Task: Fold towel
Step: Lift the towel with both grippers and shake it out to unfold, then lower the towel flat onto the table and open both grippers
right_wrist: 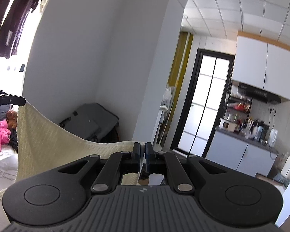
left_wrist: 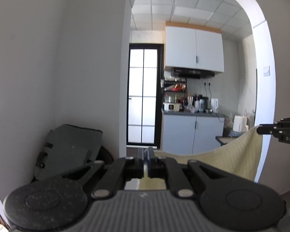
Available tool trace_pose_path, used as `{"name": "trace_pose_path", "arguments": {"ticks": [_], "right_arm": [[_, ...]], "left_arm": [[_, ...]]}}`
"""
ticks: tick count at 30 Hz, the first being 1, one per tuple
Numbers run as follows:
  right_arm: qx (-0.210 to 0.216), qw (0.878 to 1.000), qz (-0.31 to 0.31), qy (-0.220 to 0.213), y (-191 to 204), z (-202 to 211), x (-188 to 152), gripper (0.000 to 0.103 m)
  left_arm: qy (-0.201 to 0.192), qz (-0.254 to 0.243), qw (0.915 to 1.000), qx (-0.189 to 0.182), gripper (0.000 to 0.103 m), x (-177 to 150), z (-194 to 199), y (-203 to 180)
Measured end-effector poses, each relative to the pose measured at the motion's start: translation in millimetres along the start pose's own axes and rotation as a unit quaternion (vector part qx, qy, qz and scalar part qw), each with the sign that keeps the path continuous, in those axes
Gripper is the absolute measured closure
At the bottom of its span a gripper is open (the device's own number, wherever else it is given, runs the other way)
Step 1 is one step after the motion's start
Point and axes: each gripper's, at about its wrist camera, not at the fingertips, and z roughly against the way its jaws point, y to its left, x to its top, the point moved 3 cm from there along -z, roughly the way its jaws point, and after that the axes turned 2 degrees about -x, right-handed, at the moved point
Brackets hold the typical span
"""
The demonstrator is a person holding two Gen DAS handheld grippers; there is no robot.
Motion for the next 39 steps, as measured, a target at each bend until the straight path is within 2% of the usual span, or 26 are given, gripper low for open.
{"name": "trace_pose_path", "arguments": {"ticks": [10, 32, 39], "right_arm": [[0.015, 0.999, -0.018, 0.036, -8.3, -37.6, -24.3, 0.097], [0.029, 0.993, -0.042, 0.103, -16.7, -98.4, -63.3, 0.097], [0.036, 0.991, -0.053, 0.117, -37.5, -137.4, -72.8, 0.097]], "left_arm": [[0.046, 0.009, 0.9989, 0.009, 0.1, -22.4, -39.6, 10.8], [0.108, 0.015, 0.9939, 0.013, 0.1, -40.4, -132.1, 26.8], [0.124, 0.015, 0.992, 0.016, 0.1, -46.6, -149.2, 29.9]]}}
